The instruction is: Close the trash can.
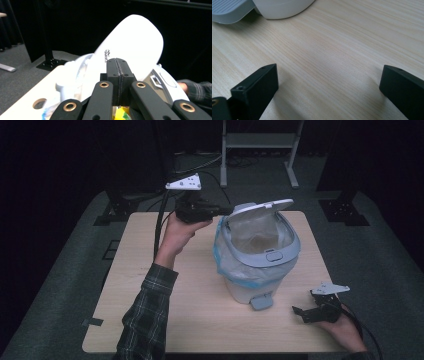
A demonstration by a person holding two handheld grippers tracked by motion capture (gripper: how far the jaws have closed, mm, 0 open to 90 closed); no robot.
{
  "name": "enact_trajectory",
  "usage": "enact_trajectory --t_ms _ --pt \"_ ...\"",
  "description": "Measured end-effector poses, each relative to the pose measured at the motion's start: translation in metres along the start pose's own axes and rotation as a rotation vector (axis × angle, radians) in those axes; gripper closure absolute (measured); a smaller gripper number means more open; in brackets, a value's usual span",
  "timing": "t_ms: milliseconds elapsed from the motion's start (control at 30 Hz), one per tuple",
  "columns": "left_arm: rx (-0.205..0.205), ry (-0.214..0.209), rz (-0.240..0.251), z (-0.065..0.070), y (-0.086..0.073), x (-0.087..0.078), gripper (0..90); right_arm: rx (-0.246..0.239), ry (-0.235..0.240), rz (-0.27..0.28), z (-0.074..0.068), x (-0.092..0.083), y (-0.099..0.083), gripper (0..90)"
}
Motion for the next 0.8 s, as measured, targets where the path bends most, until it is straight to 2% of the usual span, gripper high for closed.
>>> enact_trajectory --t_ms 167,567,800 --pt "0.018 -0.017 -0.02 0.009 0.0 0.005 90.0 0.0 0.0 0.0 0.0 0.0 0.0 1.1" --pt "0.079 -0.054 -0.106 0.034 0.005 0.029 90.0 0.0 0.0 0.0 0.0 0.0 0.0 1.1" --pt "0.11 -0.058 -0.179 0.046 0.01 0.049 90.0 0.001 0.001 -0.001 0.0 0.0 0.0 1.1"
Point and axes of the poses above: each handheld gripper's, and its own axes: x roughly forward along the jaws, y roughly out of its top, z roughly to its right, the point moved 1 cm from there along x, roughly forward along the jaws, and after that the axes turned 14 degrees about -z, right-handed, at the moved point
